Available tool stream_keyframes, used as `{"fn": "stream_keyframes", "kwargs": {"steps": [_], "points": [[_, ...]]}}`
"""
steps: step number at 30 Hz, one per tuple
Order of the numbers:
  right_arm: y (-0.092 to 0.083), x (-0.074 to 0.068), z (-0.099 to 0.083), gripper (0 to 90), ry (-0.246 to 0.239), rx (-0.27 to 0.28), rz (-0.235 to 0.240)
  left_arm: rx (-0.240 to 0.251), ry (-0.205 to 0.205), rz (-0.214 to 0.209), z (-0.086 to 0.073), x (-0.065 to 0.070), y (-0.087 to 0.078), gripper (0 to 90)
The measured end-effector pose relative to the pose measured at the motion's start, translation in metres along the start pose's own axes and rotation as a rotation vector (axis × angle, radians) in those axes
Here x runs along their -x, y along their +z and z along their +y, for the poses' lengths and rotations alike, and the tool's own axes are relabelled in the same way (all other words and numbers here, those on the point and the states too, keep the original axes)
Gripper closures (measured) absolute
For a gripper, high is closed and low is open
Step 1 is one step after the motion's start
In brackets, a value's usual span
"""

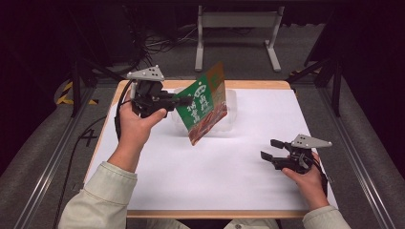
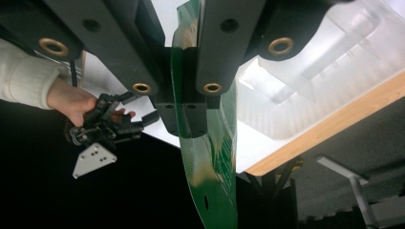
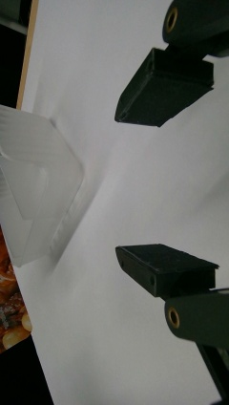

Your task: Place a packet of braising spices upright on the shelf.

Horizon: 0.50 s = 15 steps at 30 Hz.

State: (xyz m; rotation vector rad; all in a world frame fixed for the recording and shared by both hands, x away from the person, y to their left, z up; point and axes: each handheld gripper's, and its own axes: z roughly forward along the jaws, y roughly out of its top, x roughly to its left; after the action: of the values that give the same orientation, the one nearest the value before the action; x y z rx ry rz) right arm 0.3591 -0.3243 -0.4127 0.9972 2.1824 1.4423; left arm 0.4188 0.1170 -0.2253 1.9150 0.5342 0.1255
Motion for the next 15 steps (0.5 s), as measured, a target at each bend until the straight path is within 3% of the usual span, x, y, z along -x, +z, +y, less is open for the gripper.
{"fn": "stream_keyframes", "kwargs": {"steps": [15], "points": [[-0.004,0.002,-0.004,31.0,0.012,-0.006,-0.011,0.014,-0.045,0.082,0.021,-0.026,0.004,90.0]]}}
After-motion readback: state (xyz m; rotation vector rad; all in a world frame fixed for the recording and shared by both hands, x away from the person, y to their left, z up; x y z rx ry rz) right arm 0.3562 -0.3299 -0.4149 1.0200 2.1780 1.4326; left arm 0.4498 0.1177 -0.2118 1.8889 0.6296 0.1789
